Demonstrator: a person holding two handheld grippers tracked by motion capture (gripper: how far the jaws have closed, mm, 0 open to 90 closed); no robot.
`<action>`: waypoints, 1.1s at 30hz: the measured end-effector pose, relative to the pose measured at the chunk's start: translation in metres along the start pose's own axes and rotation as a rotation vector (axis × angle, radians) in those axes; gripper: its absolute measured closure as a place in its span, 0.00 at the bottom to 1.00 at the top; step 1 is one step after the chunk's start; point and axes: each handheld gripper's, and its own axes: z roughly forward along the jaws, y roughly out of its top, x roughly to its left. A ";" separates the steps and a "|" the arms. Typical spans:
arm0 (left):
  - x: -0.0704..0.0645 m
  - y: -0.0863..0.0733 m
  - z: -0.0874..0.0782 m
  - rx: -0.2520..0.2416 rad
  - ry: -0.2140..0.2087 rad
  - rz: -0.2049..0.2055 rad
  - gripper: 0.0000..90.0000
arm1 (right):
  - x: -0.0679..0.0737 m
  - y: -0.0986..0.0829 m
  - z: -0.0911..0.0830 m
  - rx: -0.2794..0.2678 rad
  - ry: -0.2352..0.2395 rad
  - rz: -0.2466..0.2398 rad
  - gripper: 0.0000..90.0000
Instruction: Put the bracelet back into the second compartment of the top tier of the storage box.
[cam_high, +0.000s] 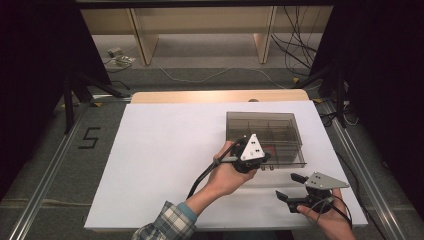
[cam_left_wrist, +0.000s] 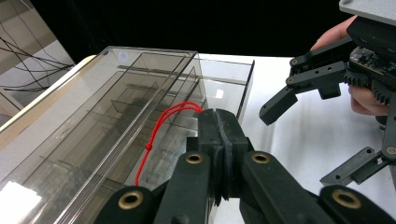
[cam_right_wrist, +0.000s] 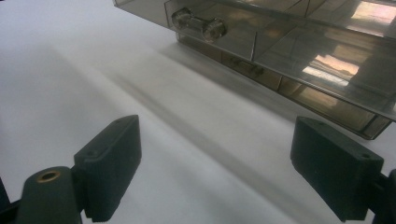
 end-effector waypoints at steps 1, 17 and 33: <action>0.000 0.000 0.001 0.001 -0.002 0.001 1.00 | 0.000 0.000 0.000 -0.001 0.001 0.000 0.19; 0.002 -0.002 0.012 0.034 -0.032 -0.018 1.00 | 0.000 0.000 0.000 0.000 0.001 0.001 0.19; 0.009 -0.005 0.019 0.055 -0.028 -0.033 1.00 | 0.000 0.000 0.000 -0.002 0.003 0.002 0.19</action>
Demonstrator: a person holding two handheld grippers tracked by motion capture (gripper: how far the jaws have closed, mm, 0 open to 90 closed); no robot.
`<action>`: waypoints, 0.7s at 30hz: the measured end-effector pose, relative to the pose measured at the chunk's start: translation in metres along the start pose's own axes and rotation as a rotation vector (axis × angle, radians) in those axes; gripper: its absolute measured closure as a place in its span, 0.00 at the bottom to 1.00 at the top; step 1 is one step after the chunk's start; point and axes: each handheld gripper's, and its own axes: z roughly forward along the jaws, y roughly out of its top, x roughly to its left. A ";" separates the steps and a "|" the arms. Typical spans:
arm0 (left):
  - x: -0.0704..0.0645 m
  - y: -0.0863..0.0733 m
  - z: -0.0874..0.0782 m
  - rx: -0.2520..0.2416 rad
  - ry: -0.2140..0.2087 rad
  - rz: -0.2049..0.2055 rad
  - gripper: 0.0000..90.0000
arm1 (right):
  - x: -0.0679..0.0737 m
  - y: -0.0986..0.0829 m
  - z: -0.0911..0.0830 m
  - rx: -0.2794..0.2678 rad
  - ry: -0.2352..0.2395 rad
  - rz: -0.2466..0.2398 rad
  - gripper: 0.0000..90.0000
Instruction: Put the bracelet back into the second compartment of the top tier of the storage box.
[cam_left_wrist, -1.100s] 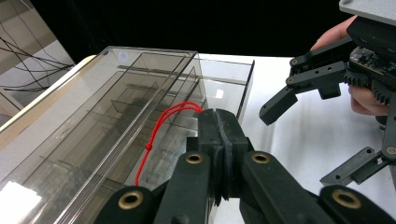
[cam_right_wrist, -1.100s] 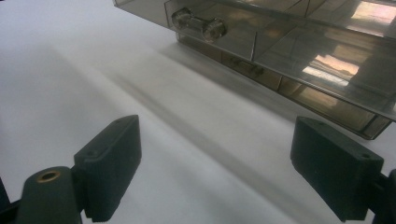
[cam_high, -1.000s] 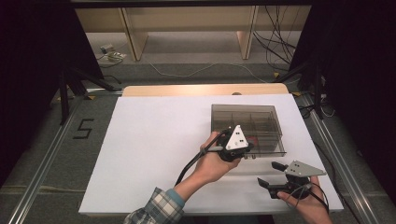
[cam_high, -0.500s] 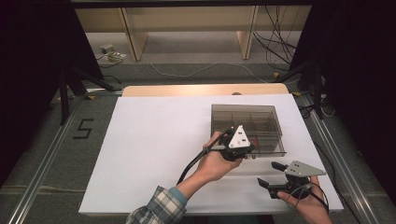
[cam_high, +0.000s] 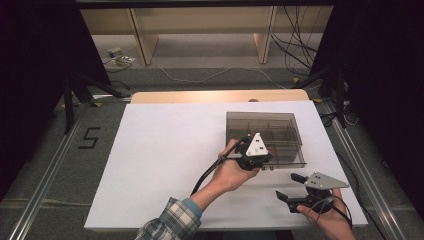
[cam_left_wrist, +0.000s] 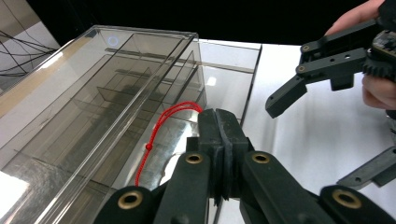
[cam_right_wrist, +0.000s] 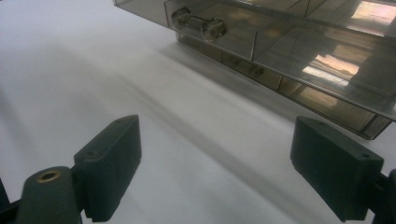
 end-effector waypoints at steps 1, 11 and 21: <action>0.001 0.000 0.000 0.001 0.000 -0.003 1.00 | 0.000 0.000 0.000 -0.004 0.000 -0.001 0.19; 0.005 -0.002 0.002 0.006 0.010 -0.012 0.96 | 0.000 0.000 0.000 -0.004 0.001 -0.001 0.19; 0.010 -0.001 -0.010 -0.036 0.042 -0.044 0.83 | 0.000 0.000 0.000 -0.001 -0.002 -0.001 0.19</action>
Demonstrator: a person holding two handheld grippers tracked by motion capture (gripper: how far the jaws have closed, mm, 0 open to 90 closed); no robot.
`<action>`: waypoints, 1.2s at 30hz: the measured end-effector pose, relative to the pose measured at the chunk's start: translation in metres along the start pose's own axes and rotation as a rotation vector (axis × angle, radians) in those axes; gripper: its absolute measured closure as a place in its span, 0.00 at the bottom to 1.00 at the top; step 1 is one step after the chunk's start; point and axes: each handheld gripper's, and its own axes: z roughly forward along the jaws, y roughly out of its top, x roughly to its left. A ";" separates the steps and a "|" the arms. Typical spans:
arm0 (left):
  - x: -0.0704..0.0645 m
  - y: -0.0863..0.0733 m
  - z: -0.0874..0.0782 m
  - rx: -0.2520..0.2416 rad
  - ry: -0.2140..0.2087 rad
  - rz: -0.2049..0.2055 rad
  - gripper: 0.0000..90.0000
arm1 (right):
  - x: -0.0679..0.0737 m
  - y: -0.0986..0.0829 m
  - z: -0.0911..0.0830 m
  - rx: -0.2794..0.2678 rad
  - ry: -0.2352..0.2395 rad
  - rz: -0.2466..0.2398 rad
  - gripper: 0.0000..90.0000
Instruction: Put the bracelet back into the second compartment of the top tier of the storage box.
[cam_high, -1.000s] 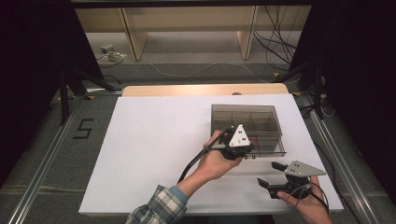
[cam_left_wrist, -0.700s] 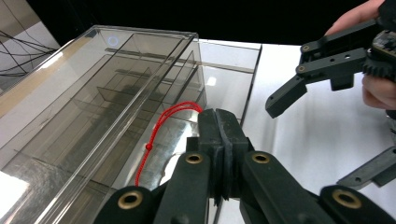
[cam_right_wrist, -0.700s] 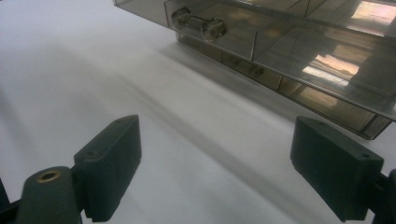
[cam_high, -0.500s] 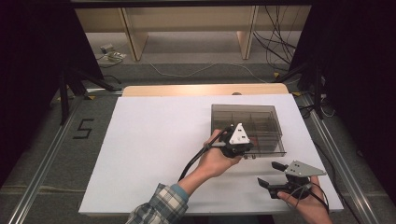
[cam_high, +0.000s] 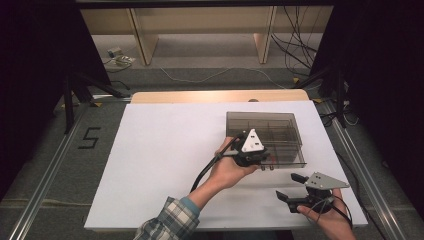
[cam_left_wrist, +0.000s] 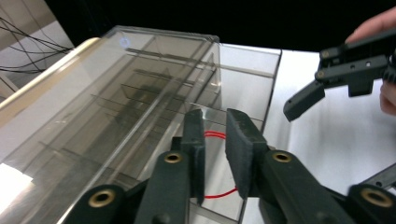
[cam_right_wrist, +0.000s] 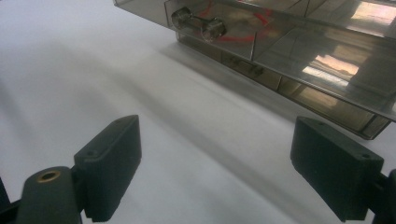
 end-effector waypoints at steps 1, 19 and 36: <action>0.001 0.000 -0.002 -0.009 0.004 -0.006 0.81 | 0.000 0.000 0.000 -0.002 0.003 -0.001 0.19; 0.018 -0.010 -0.044 -0.042 0.064 -0.106 0.45 | 0.001 0.000 0.001 0.001 0.002 -0.002 0.19; 0.024 -0.047 -0.100 -0.033 0.172 -0.112 0.28 | 0.001 0.000 0.001 0.008 -0.001 0.005 0.19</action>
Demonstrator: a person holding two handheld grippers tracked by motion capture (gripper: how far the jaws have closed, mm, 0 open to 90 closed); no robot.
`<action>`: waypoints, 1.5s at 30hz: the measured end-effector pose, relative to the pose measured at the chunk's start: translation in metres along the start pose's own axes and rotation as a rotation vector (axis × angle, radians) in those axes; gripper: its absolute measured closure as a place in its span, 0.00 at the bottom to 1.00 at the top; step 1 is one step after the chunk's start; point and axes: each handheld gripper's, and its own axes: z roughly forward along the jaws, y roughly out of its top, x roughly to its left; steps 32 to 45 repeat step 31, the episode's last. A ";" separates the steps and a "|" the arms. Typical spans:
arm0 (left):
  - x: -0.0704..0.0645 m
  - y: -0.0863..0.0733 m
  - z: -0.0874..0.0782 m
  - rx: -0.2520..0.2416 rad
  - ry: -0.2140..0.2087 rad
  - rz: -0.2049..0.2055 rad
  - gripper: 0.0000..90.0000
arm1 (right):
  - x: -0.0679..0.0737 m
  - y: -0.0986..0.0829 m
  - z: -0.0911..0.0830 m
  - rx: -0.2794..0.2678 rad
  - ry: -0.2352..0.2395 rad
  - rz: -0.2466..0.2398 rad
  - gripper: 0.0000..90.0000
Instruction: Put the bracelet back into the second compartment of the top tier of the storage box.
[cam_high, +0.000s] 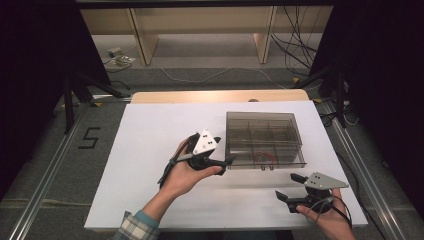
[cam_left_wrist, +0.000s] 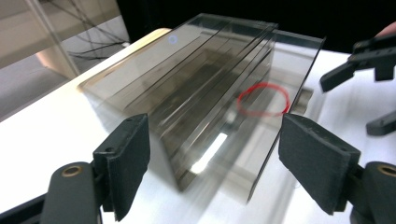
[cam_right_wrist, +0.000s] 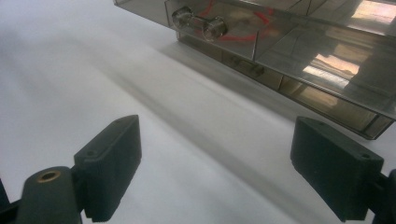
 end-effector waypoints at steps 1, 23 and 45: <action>0.002 -0.003 -0.004 -0.001 0.003 -0.009 0.28 | 0.000 0.000 0.000 0.002 0.001 0.000 0.19; 0.023 -0.095 -0.072 0.009 0.113 -0.146 0.26 | 0.001 0.000 0.001 0.004 0.001 0.000 0.19; 0.027 -0.111 -0.073 0.040 0.151 -0.168 0.25 | 0.001 0.000 0.000 0.005 0.000 0.000 0.19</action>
